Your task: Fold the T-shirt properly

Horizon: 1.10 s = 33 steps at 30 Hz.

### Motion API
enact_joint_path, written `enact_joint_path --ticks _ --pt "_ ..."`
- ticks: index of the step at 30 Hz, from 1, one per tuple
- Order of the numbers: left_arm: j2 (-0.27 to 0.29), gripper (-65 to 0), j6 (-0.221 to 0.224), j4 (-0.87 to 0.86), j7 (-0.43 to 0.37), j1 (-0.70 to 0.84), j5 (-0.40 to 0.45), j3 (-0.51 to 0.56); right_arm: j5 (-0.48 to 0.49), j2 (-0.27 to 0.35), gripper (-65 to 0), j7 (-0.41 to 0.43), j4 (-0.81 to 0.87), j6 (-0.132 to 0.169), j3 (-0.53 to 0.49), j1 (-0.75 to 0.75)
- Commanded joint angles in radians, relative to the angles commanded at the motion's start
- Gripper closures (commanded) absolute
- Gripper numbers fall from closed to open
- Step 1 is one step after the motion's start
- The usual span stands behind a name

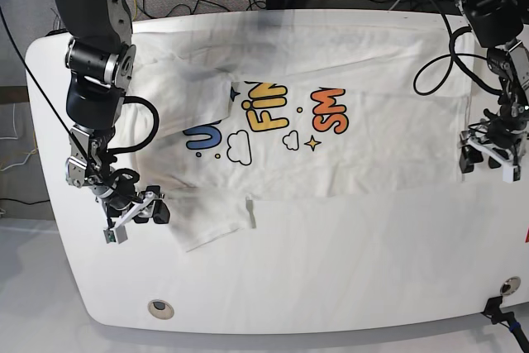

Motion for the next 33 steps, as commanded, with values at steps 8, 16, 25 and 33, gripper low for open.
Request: enact_joint_path --ticks 8,16,25,33 --pt "-0.021 -43.2 0.0 -0.081 -0.043 -0.046 0.0 0.002 -0.003 0.023 -32.6 0.057 -0.051 0.0 -0.003 -0.017" --pt "-0.025 -43.2 -0.035 -0.155 -0.092 -0.086 0.0 0.049 -0.003 0.044 -32.6 0.054 -0.052 0.0 -0.005 -0.051" --pt "-0.025 -43.2 -0.041 -0.155 -0.094 -0.084 0.0 0.051 -0.002 0.015 -32.6 0.038 -0.046 0.002 -0.006 -0.123" --pt "-0.023 -43.2 -0.055 -0.153 -0.094 -0.054 0.0 0.051 -0.002 -0.017 -32.6 -0.035 0.006 0.006 -0.006 -0.11"
